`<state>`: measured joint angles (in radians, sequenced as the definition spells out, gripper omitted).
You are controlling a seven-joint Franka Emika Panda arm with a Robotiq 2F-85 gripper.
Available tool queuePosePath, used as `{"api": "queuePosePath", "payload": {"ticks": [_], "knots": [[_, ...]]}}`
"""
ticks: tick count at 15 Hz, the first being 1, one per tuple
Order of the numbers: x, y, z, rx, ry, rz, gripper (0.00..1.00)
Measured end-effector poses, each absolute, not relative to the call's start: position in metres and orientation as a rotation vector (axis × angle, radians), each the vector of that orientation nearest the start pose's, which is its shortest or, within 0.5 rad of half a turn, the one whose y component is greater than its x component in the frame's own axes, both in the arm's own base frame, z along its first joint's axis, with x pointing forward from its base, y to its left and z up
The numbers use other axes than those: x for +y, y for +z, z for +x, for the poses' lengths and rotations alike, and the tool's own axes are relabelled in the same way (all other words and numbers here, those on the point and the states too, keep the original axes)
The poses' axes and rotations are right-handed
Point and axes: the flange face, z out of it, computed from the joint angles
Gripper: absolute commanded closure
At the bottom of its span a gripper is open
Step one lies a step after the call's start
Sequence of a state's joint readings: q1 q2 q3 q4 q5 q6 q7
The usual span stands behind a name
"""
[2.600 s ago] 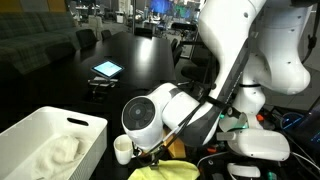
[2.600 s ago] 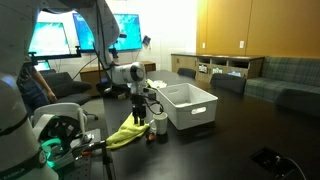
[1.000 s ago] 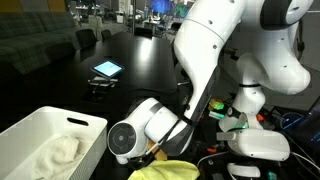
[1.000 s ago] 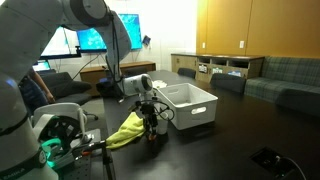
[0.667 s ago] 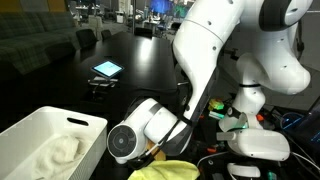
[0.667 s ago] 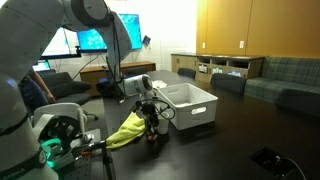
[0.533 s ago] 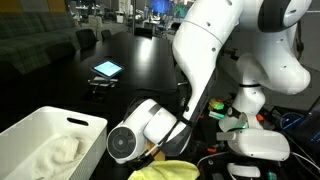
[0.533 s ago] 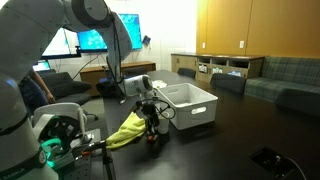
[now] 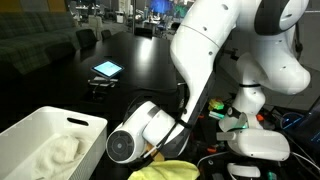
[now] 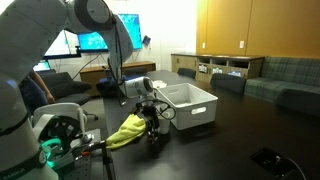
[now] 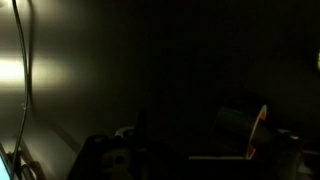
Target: Place the white towel in the white storage box, put the black masking tape in the white mug, put the yellow towel in the box, place the green marker inside the mug
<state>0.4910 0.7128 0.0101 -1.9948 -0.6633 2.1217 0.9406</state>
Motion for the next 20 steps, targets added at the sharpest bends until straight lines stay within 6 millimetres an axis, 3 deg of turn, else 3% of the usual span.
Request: {"api": "queuePosePath", "payload": {"ticks": [6,7,10,14,20], "knots": [[0.224,0.066,0.473,0.08,-0.189,2.412,0.82],[0.223,0.064,0.473,0.076,-0.191,2.409,0.86],[0.221,0.061,0.471,0.067,-0.198,2.398,0.92],[0.217,0.061,0.47,0.052,-0.203,2.381,0.85],[0.217,0.06,0.465,0.018,-0.195,2.374,0.87]]}}
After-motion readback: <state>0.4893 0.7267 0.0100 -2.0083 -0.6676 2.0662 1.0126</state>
